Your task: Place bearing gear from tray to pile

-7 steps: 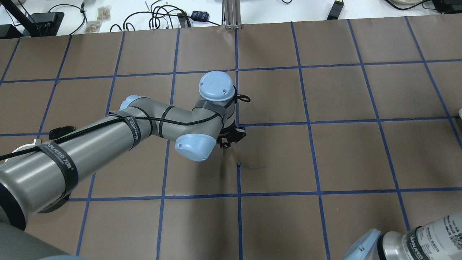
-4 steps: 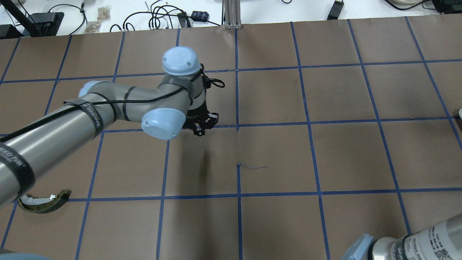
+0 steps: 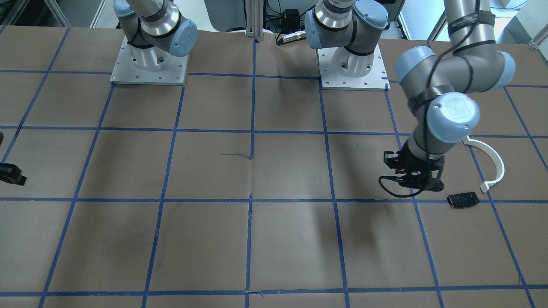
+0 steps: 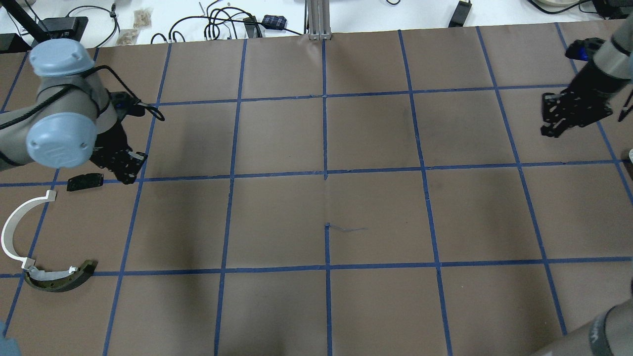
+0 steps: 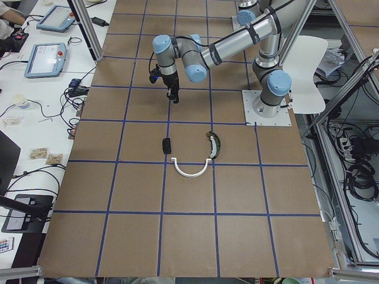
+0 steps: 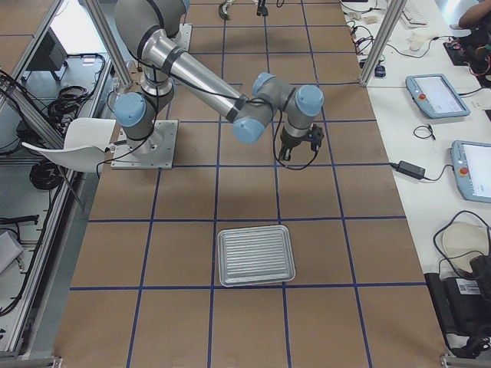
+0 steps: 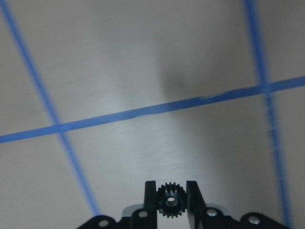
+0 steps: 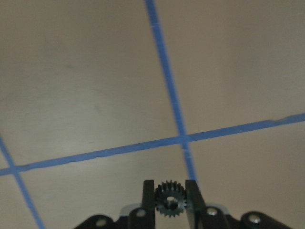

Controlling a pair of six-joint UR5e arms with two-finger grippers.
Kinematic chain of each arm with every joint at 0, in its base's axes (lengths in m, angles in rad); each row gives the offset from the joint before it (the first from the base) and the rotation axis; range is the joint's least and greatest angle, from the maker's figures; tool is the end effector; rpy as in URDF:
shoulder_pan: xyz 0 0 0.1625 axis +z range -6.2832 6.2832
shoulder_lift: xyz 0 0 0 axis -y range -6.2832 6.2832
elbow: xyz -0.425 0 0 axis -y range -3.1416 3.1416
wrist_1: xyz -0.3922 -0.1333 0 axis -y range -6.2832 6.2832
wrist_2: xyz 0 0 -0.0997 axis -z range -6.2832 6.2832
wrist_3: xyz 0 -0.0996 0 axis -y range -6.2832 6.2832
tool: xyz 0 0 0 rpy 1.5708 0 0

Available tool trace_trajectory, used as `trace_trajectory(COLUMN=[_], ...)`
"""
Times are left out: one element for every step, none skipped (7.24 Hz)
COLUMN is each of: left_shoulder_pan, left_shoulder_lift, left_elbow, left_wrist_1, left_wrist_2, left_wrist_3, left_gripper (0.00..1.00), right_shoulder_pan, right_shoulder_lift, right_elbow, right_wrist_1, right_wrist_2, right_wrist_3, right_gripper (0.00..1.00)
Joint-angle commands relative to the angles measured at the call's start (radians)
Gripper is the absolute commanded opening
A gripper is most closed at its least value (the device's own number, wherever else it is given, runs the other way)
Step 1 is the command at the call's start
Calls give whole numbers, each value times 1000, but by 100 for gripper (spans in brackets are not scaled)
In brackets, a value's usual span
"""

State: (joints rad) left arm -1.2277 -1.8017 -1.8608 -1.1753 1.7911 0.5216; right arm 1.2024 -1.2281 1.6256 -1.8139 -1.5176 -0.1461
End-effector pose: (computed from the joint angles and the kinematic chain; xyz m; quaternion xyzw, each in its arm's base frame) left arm 0.0713 -0.5312 0.2721 0.0953 0.9874 0.1025 0.0735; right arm -0.0823 -0.5981 0.2974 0.1126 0.9903 0.0678 0.0453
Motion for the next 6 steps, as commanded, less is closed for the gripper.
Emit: trace_trajectory(left_shoulder_pan=[205,255,266,269,270,296], left_shoulder_lift=[-27,-50,-67,-93,-116,-122], left_elbow=[-11,-11,-11,-11,-6,-3], left_wrist_1=[8,6,9,61,74,74], left_wrist_2=[-59,-118,-119,-116,-114,-116], left_wrist_3=[156,169,169,170,176,184], left_gripper=[0,0,0,0,12,65], right_shoulder_pan=[341,462,567,644,701,748], right_shoulder_lift=[1,15,41,67,105,137], right_elbow=[25,25,25,25,25,25], right_wrist_1=[-40,-68,-96,-154,-166,-223], right_wrist_2=[42,89,127,126,141,152], right_wrist_3=[430,585,670,745,810,856], right_gripper=[0,0,0,0,0,0])
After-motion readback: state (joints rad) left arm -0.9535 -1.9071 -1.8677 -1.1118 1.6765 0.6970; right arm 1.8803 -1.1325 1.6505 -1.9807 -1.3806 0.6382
